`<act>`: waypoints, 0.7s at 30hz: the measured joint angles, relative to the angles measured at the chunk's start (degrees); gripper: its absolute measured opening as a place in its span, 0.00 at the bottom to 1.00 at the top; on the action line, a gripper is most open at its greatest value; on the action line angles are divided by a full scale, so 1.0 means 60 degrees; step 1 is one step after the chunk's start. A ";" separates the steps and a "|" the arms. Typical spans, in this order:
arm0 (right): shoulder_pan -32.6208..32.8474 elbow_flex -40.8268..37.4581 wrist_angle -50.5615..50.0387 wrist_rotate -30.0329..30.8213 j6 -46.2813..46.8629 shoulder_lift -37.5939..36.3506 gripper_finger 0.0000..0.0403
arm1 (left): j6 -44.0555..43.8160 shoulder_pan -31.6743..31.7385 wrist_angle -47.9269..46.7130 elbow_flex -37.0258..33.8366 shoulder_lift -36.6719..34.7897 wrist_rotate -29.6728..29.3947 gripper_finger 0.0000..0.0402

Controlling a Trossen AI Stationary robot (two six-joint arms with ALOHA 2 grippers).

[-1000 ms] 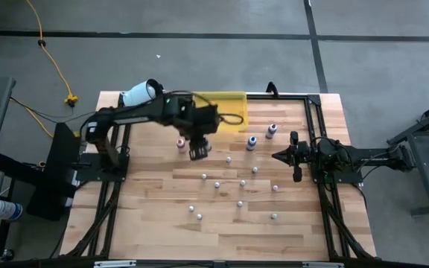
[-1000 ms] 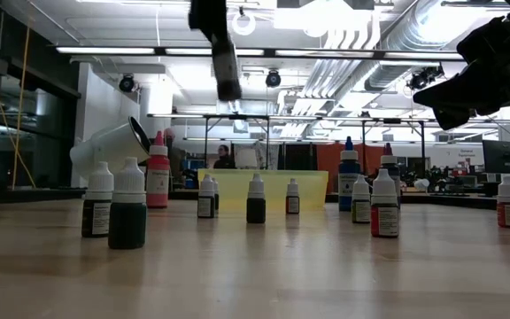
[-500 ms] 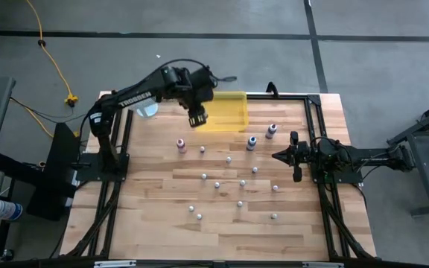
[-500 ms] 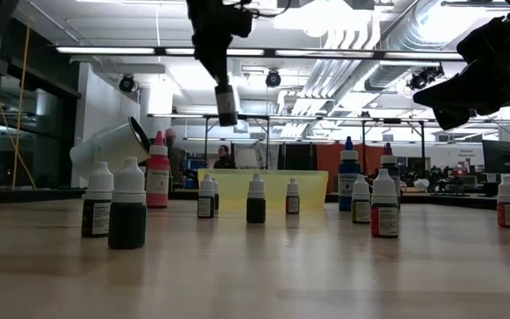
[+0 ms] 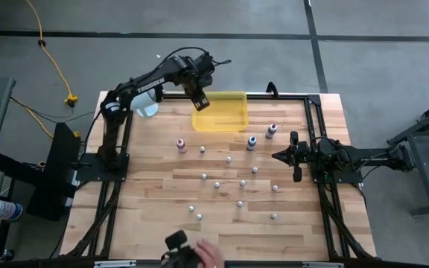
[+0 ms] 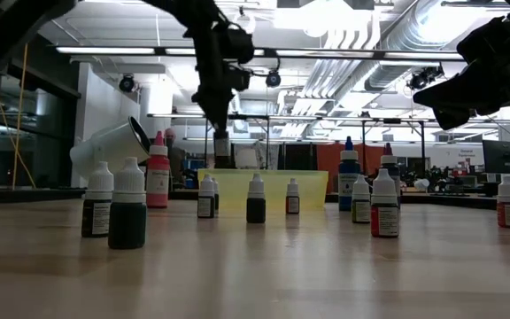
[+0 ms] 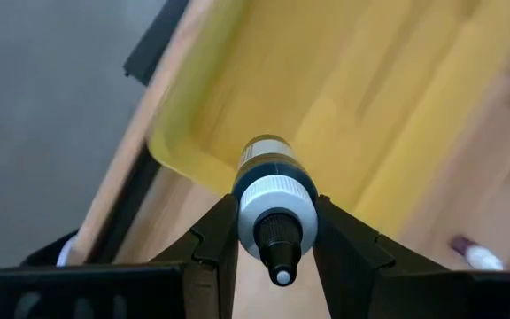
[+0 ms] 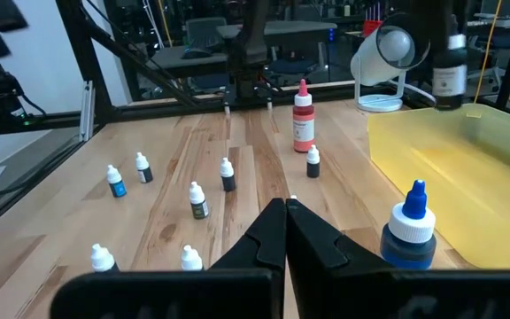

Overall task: Pick & Place food coloring
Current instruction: Put the large black food coloring bottle into the yellow container

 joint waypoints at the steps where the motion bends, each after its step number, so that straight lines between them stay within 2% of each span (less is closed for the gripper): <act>1: 0.0003 0.0000 0.0000 0.0000 0.0000 0.0000 0.00 | 0.0000 0.0092 0.0117 0.0005 0.0104 -0.0021 0.27; 8: 0.0004 0.0000 0.0000 0.0000 0.0000 0.0000 0.00 | -0.0004 0.0490 0.0455 -0.0003 0.0709 0.0199 0.27; 21: 0.0004 0.0000 0.0000 0.0000 0.0000 0.0000 0.00 | 0.0015 0.0580 0.0772 -0.0006 0.1447 0.0421 0.27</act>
